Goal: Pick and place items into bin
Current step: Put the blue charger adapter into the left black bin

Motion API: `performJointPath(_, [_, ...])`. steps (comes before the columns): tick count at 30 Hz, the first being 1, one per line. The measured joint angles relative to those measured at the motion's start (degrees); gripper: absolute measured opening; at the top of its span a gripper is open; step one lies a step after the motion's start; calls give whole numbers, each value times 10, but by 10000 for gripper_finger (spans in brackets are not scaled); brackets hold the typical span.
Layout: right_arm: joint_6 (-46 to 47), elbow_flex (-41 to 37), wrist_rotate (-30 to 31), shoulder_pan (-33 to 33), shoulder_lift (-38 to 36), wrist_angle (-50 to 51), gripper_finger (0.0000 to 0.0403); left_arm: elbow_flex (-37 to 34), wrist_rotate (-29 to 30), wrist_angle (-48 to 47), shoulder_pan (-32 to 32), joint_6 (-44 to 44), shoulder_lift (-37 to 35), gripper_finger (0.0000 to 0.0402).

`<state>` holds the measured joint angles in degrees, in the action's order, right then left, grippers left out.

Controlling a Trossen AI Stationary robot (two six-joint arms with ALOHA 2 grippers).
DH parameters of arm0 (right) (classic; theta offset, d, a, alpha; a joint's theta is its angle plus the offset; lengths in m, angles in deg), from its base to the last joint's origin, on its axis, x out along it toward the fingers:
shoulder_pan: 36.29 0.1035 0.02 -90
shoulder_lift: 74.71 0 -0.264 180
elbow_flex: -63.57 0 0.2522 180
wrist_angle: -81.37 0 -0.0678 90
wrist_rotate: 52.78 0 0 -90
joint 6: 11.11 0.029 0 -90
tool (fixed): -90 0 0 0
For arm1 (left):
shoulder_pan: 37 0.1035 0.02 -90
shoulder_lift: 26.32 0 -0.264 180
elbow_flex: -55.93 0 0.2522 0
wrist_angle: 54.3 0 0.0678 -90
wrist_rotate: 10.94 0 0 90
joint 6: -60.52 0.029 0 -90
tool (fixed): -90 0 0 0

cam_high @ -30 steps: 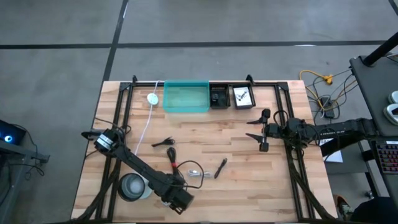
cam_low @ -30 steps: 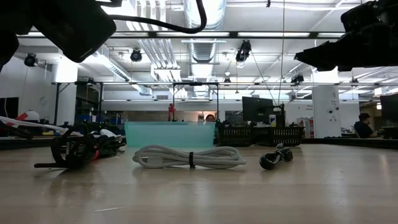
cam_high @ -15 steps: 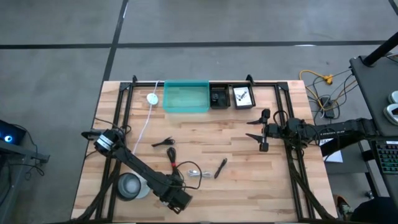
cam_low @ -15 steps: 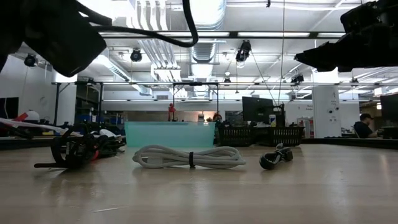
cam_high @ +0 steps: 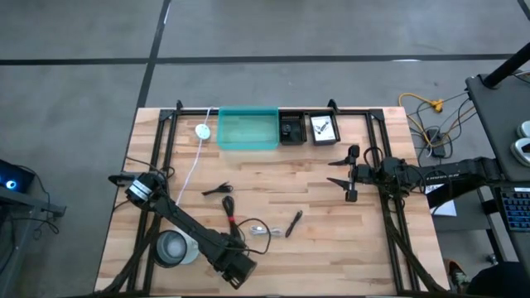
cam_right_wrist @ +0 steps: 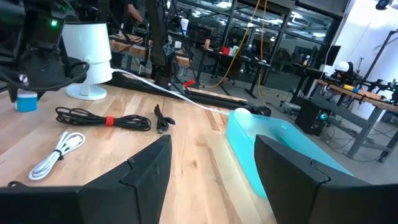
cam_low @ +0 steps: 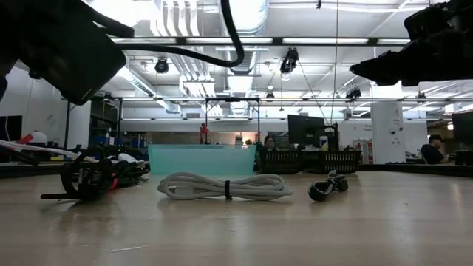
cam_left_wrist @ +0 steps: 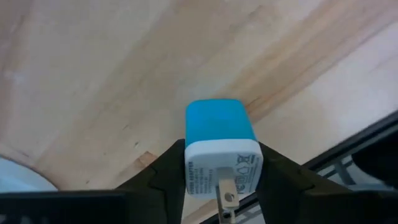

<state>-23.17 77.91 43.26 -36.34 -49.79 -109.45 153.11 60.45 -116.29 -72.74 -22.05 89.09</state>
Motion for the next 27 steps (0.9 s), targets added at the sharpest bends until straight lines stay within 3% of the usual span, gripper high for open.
performJointPath(11, [1, 0, 0, 0, 0, 4, 215, 20, 0, -3, 13, 67, -12, 133])
performJointPath(19, [12, 0, 0, 0, 0, 6, 215, 47, 123, -8, 44, 162, -65, 133])
performJointPath(23, [21, 0, 0, 0, 0, 13, 215, 52, 199, -2, 77, 269, -95, 133])
performJointPath(27, [29, 0, 1, 0, 0, 18, 215, 52, 236, 2, 138, 396, -106, 133])
